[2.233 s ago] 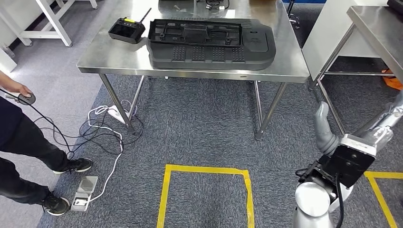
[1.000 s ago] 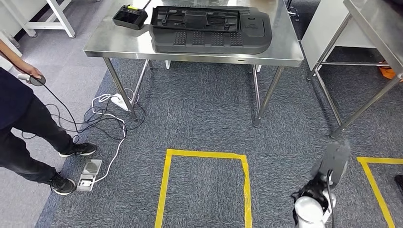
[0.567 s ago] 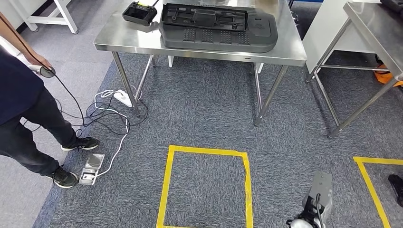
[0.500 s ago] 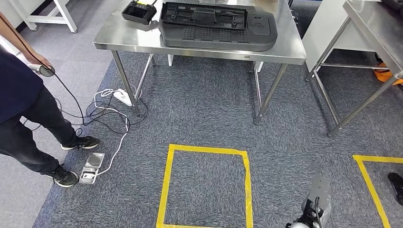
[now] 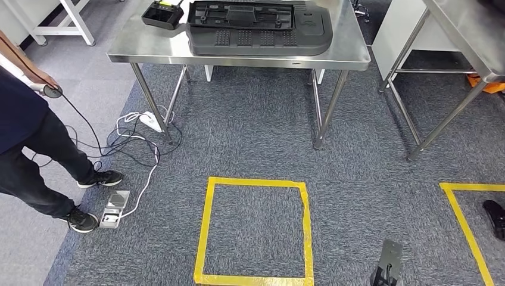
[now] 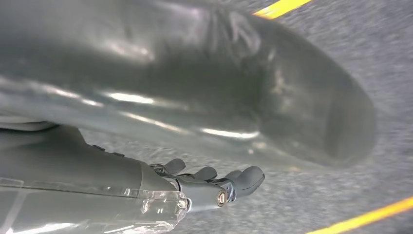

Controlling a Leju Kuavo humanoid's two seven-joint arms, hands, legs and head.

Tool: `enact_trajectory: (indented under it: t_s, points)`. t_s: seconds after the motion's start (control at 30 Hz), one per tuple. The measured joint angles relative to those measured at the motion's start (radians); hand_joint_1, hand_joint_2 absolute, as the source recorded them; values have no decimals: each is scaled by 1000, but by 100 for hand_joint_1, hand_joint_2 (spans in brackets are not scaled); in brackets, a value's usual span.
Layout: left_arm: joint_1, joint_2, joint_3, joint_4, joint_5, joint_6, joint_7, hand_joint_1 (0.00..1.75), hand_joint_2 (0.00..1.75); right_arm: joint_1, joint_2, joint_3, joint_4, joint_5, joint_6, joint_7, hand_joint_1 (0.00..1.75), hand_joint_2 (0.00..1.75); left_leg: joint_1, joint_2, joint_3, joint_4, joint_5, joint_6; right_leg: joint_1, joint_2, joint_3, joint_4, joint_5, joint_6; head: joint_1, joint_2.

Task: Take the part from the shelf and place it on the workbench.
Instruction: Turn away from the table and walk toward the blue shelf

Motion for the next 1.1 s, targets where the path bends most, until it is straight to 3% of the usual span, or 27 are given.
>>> enact_trajectory:
  t_s: [0.1, 0.13, 0.27, 0.33, 0.43, 0.47, 0.5, 0.53, 0.6, 0.67, 0.77, 0.8, 0.87, 0.93, 0.97, 1.0, 1.03, 1.1]
  points:
    - [-2, 0, 0, 0, 0, 0, 0, 0, 0, 0, 0, 7, 36, -8, 0, 3, 0, 0, 2, -1, 113, -184, 67, 4, 0, 1, -20, 23, 1, 6, -1, 0]
    - [-3, 0, 0, 0, 0, 0, 0, 0, 0, -1, 0, 9, 46, -9, 0, 4, 0, 0, 2, -1, 134, -228, 78, 8, 2, 2, -23, 28, 2, 10, -1, 0]
    - [-2, 0, 0, 0, 0, 0, 0, 0, 0, -3, -1, 14, 80, -17, 0, 2, 0, 0, -3, 2, 134, -253, 97, 34, 0, 4, -28, 30, 10, 37, -1, 0]
    - [-3, 0, 0, 0, 0, 0, 0, 0, 0, -5, -2, 18, 102, -30, 0, 1, 0, 0, 0, 5, 125, -260, 112, 50, -2, 6, -43, 70, -31, 47, 3, 0]
    - [-3, 0, 0, 0, 1, -1, 0, 0, 0, -14, -2, 25, 145, -57, 0, -1, 0, 0, 0, 7, 101, -260, 128, 59, -4, 8, -104, 245, -144, 57, 11, 0]
    - [-2, 0, 0, 0, 1, -2, 0, 0, 0, -18, -2, 27, 161, -67, 0, -1, 0, 0, -1, 8, 94, -259, 132, 59, -4, 7, -113, 284, -159, 58, 12, 0]
    - [-2, 0, 0, 0, 0, -2, 0, 0, 0, -21, -2, 30, 176, -79, 0, -1, 0, 0, -1, 8, 88, -258, 136, 58, -4, 7, -103, 286, -153, 59, 12, 0]
    - [-1, 0, 0, 0, 0, -3, 0, 0, 0, -26, -3, 34, 191, -91, 0, -1, 0, 0, -1, 8, 84, -257, 139, 55, -4, 7, -71, 245, -130, 57, 13, 0]
    - [-2, 0, 0, 0, 0, -3, 0, 0, 0, -38, -3, 44, 220, -109, 0, -1, 0, 0, -2, 8, 81, -255, 143, 49, -3, 7, 19, 95, -74, 51, 14, 0]
    - [-3, 0, 0, 0, 0, -3, 0, 0, 0, -49, -4, 52, 245, -118, 0, -1, 0, 0, -4, 8, 78, -252, 148, 40, 2, 9, 66, 2, -52, 42, 15, 0]
    - [-3, 0, 0, 0, 0, -3, 0, 0, 0, -56, -5, 62, 277, -129, 0, 4, 0, 0, -2, 7, 76, -252, 155, 22, 5, 9, 62, -10, -42, 25, 14, 0]
    - [-3, 0, 0, 0, 0, -3, 0, 0, 0, -58, -6, 67, 286, -136, 0, 6, 0, 0, -1, 5, 72, -241, 145, 16, 3, 8, 60, -13, -36, 18, 13, 0]
    - [-3, 0, 0, 0, 0, -3, 0, 0, 0, -64, -7, 78, 303, -151, 0, 10, 0, 0, 1, 1, 42, -166, 89, 8, 0, 7, 51, -17, -25, 5, 7, 0]
    - [-3, 1, 0, 0, 0, -3, 0, 0, 0, -67, -8, 89, 319, -164, 0, 10, 0, 0, 1, 1, -9, -36, 18, 4, 2, 7, 40, -14, -21, -1, 2, 0]
    - [-2, 1, 0, 0, 0, -3, 0, 0, 0, -67, -9, 94, 327, -169, 0, 10, 0, 0, 2, 1, -25, 12, 0, 3, 3, 9, 35, -11, -20, -2, 1, 0]
    - [-1, 1, 0, 0, 0, -3, 1, 0, 0, -67, -9, 99, 335, -174, 0, 10, 0, 0, 2, 1, -26, 27, 1, 3, 3, 11, 32, -7, -19, -2, 1, 0]
    - [0, 1, 0, 0, 0, -2, 1, 0, 0, -67, -9, 105, 341, -177, 0, 10, 0, 0, 2, 0, -7, 1, 20, 4, 3, 14, 29, -3, -20, -1, 1, 0]
    - [0, 1, 0, 0, 0, -2, 1, 0, 0, -70, -9, 115, 351, -181, 0, 10, 0, 0, 4, -13, 65, -128, 77, 9, 3, 23, 24, 6, -22, 3, 0, 0]
